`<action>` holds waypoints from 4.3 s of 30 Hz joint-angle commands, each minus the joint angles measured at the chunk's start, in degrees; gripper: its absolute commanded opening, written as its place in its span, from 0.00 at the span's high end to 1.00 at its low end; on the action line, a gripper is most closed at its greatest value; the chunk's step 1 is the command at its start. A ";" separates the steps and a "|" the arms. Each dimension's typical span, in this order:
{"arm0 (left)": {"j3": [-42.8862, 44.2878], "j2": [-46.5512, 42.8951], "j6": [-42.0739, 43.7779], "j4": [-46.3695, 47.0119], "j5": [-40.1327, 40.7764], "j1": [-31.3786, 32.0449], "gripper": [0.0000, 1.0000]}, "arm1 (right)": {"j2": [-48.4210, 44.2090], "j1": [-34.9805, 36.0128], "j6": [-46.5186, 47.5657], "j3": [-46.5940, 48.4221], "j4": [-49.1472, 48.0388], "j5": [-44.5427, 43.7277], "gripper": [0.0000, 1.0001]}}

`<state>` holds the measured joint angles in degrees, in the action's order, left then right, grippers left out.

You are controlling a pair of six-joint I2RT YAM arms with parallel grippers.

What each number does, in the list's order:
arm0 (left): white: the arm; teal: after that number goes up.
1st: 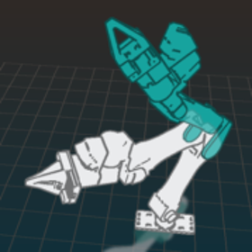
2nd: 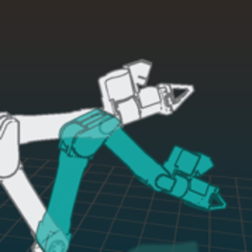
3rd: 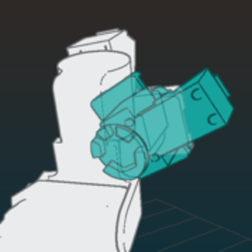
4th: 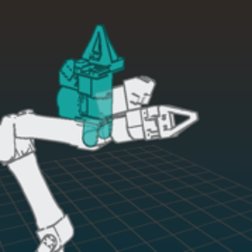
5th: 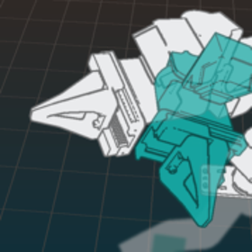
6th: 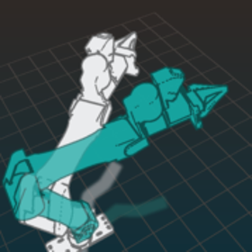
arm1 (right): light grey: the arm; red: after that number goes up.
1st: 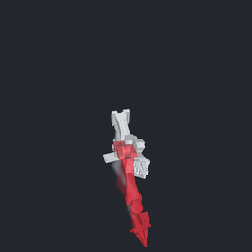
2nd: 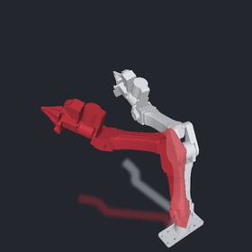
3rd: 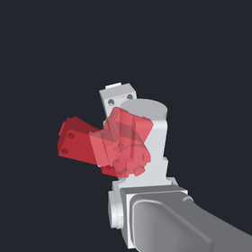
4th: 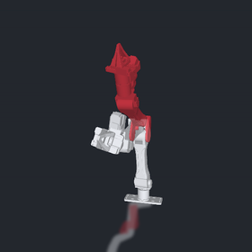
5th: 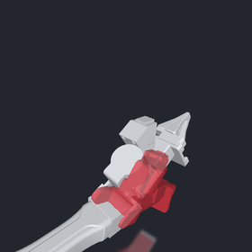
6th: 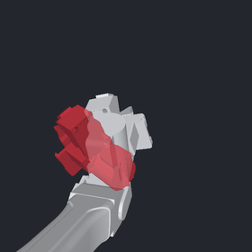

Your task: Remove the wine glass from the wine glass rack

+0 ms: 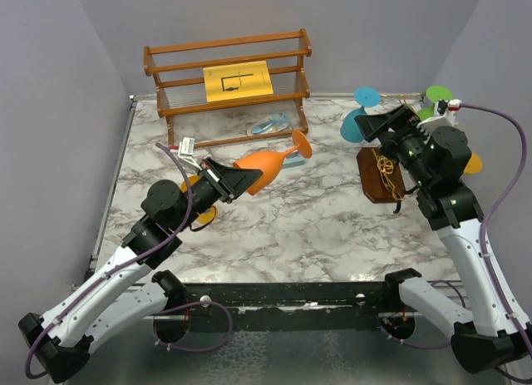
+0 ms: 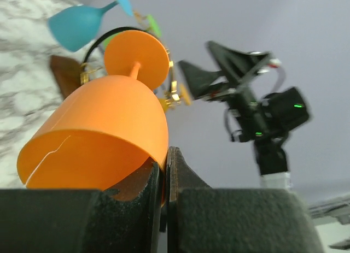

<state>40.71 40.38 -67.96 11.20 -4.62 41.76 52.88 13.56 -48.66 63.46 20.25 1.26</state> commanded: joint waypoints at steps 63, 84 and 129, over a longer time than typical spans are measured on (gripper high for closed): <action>46.53 52.59 42.28 -77.92 15.44 0.43 1.00 | -19.72 0.41 25.19 -8.86 -7.12 -3.18 0.01; 43.73 52.09 42.27 -77.06 16.39 0.43 0.80 | -20.25 0.41 25.09 -8.06 -6.34 -2.68 0.01; 22.69 13.71 53.91 -24.96 14.40 0.43 0.01 | -1.24 0.41 16.37 8.36 12.75 -12.80 0.01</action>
<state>69.32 56.97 -16.56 -28.08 10.31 41.76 47.27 13.67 -29.47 67.24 28.80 -7.55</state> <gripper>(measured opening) 0.988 0.994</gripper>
